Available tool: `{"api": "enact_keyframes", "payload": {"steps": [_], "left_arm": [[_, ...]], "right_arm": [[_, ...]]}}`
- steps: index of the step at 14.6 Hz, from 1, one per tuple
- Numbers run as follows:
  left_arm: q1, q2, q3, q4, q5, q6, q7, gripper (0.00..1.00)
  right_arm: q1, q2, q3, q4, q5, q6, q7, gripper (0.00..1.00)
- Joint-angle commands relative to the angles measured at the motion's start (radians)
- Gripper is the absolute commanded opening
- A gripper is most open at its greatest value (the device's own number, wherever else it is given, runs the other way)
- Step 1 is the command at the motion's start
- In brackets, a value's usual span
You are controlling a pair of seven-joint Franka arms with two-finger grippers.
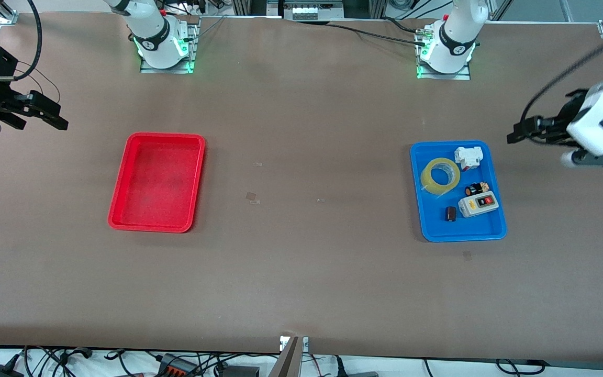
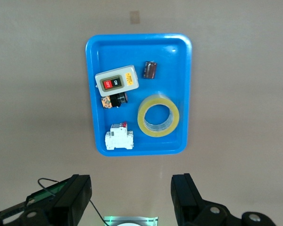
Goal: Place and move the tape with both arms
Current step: 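Move the left gripper over the yellow tape roll in the blue tray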
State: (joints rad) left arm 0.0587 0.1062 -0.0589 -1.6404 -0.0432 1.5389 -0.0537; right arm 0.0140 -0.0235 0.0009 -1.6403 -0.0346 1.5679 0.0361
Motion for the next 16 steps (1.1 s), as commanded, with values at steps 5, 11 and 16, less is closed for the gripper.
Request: {"api": "enact_keyframes", "payload": {"steps": [5, 11, 16], "left_arm": [[0.006, -0.022, -0.006, -0.298, 0.002, 0.314, -0.021, 1.0], [0.004, -0.008, -0.004, -0.593, 0.002, 0.708, -0.02, 1.0], [-0.005, 0.104, -0.006, -0.633, 0.003, 0.813, -0.011, 1.0]], "right_arm": [[-0.006, -0.003, 0.002, 0.014, 0.01, -0.009, -0.01, 0.99], [-0.006, -0.003, 0.002, 0.014, 0.012, -0.009, -0.01, 0.99], [-0.005, -0.003, 0.002, 0.014, 0.013, -0.012, -0.01, 0.99]]}}
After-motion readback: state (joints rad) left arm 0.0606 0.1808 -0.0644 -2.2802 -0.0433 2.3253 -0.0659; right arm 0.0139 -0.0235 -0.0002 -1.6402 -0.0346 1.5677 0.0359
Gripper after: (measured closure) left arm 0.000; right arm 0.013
